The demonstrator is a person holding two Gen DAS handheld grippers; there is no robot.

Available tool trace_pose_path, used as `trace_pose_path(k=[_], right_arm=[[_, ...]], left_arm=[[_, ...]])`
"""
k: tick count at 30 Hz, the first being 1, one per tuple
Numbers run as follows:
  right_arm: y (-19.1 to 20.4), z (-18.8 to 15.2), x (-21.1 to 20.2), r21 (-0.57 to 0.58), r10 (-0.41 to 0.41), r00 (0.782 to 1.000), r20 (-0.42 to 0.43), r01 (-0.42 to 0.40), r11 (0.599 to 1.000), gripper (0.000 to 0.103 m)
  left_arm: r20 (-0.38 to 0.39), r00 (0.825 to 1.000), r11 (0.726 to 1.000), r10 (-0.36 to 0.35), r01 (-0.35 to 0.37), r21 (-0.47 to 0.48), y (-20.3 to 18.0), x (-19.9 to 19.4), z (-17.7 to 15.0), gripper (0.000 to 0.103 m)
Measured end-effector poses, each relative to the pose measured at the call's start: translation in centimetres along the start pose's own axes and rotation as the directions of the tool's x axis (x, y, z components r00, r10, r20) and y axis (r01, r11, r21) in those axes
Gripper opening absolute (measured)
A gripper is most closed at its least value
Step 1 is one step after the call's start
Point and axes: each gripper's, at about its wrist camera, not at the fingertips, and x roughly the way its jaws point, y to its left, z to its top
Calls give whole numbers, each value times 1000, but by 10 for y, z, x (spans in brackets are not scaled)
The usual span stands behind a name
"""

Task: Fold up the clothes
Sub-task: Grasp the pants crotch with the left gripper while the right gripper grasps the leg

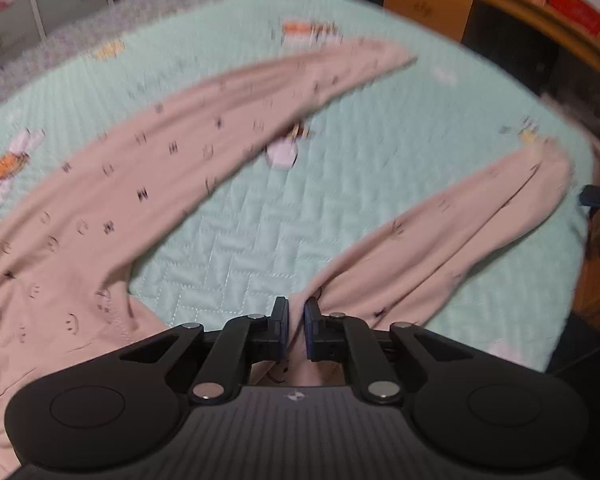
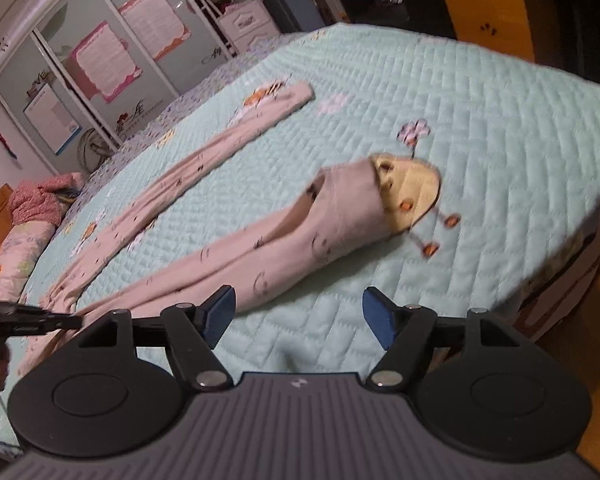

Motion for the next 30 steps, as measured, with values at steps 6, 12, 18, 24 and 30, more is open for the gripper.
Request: trace_pose_path(k=[6,12,18,24,30], right_arm=[[-5,34,1,-128,-64,996,55,71,989,72],[8,70,43,-358,-62,997,-46,42,933,72],[3,91,88,-354,-30,976,-217,-50,934,50],[43,134,89,-370,82,979,-188,-148,917,11],[92,170,16,-677,217,963,161,-52,734,16]], left_arm=[[87,995,996,-44,50,-72,-7,-45,-28,5],[72,997,992,-42,50,-117,-12,-38,-41,5],[63,997,982,-34,46,-182,-5,-30,-40,5],[120,993,963,19,14,-268,22,-41,-20,5],[216,970,964,-110,156,-214,19,-84,-9,5]])
